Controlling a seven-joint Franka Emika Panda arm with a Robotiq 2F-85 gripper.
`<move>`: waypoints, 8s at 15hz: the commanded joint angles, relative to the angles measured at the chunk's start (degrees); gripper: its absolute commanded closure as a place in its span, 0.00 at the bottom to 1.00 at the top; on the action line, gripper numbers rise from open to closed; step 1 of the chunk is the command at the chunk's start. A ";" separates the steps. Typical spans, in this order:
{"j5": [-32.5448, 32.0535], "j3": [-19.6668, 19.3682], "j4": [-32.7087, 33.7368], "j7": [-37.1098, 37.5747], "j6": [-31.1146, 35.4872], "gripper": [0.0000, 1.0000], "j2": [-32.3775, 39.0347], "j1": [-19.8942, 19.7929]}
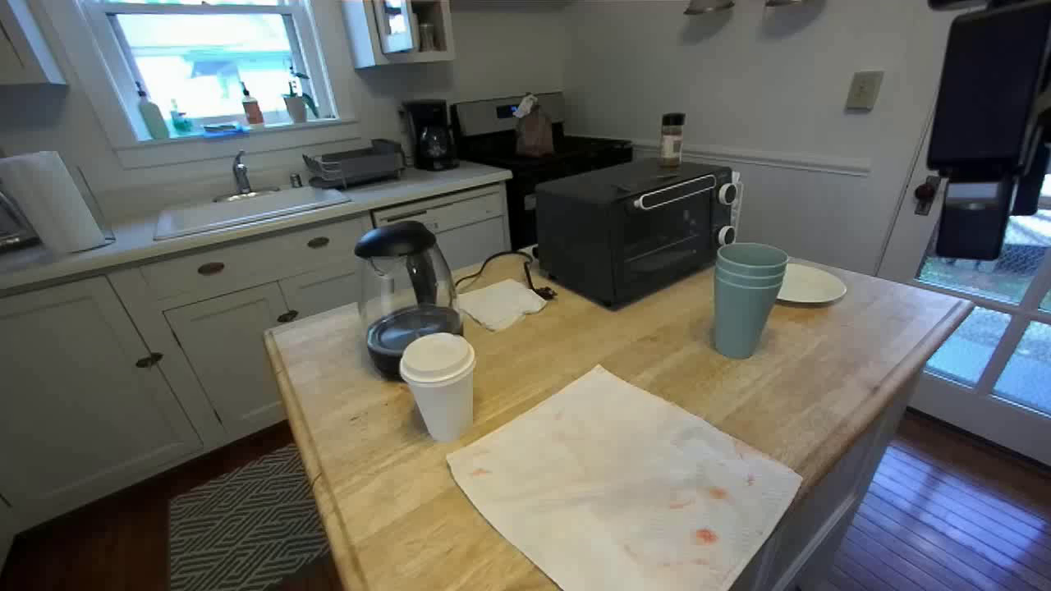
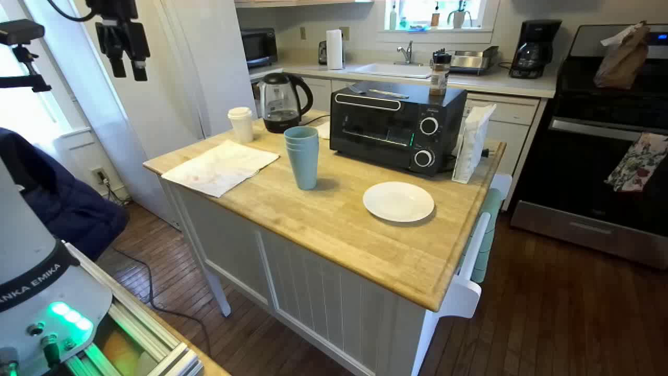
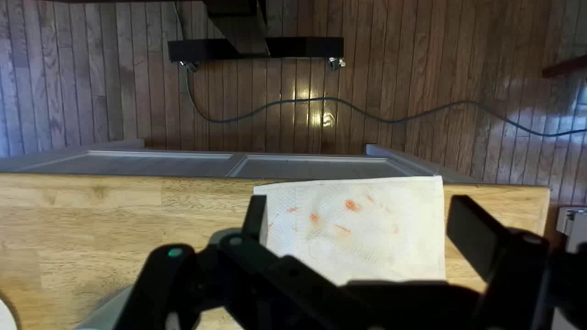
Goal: Pick up all the individual stacked blue cups from the stack of cups and put them on the kitchen counter one by one
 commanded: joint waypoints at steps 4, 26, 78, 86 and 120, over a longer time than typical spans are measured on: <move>-0.19 -0.27 0.66 1.95 0.14 0.00 1.19 -0.84; -9.23 -15.66 9.68 22.17 29.81 0.00 27.83 -18.03; -3.59 -20.22 16.73 13.49 31.42 0.99 37.33 -15.21; -3.44 -20.19 15.94 14.23 31.34 0.99 32.19 -15.28; -1.04 -13.49 5.99 22.02 35.90 0.99 31.56 -9.98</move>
